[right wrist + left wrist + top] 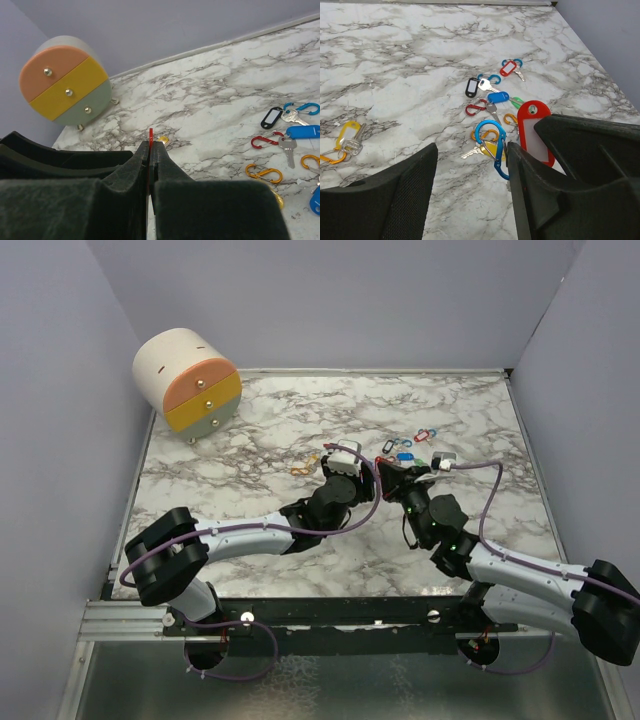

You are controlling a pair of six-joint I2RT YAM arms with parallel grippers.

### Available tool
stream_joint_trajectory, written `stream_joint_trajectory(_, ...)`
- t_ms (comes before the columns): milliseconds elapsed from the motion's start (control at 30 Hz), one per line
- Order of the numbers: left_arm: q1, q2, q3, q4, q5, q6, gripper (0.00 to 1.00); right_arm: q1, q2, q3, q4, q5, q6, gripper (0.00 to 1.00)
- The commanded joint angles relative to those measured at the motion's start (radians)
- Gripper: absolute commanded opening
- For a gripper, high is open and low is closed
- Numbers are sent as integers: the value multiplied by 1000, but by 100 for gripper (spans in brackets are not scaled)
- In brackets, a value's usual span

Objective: Put the keys on the keyring

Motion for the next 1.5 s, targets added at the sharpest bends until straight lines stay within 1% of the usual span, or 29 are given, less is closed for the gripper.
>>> stream_joint_trajectory(0,4,-4,16,20,-32,-18,61,2,-23,-10,-15,24,-3,1)
stream_joint_trajectory(100,8,-10,10,21,-41,-27,64,2,-25,-12,-15,27,-5,1)
stream_joint_trajectory(233,11,-13,6,21,-41,-35,57,3,-27,-12,-15,29,-6,1)
stream_joint_trajectory(267,12,-13,5,21,-41,-35,52,2,-27,-12,-15,29,-6,1)
stream_joint_trajectory(367,13,-15,1,21,-42,-40,29,2,-29,-13,-15,33,-6,1)
stream_joint_trajectory(433,13,-17,-1,20,-40,-42,17,2,-28,-12,-15,35,-7,1)
stream_joint_trajectory(533,15,-19,-2,22,-35,-42,7,2,-25,-12,-14,35,-5,1)
stream_joint_trajectory(633,16,-20,-4,22,-31,-43,0,2,-20,-11,-13,35,-6,1)
stream_joint_trajectory(1167,27,-24,-14,28,-11,-62,0,2,-17,-16,-11,47,-7,1)
stream_joint_trajectory(1200,28,-26,-16,28,-10,-65,2,2,-19,-17,-11,48,-8,1)
stream_joint_trajectory(1233,31,-28,-17,28,-8,-68,10,2,-21,-19,-11,50,-9,1)
stream_joint_trajectory(1300,36,-32,-22,28,-5,-75,32,2,-25,-18,-15,57,-9,1)
stream_joint_trajectory(1333,37,-33,-22,27,-3,-77,41,2,-28,-20,-16,59,-12,1)
stream_joint_trajectory(1400,43,-35,-26,26,1,-83,52,2,-35,-23,-17,66,-13,1)
stream_joint_trajectory(1467,45,-37,-30,28,5,-88,54,2,-41,-24,-18,71,-17,1)
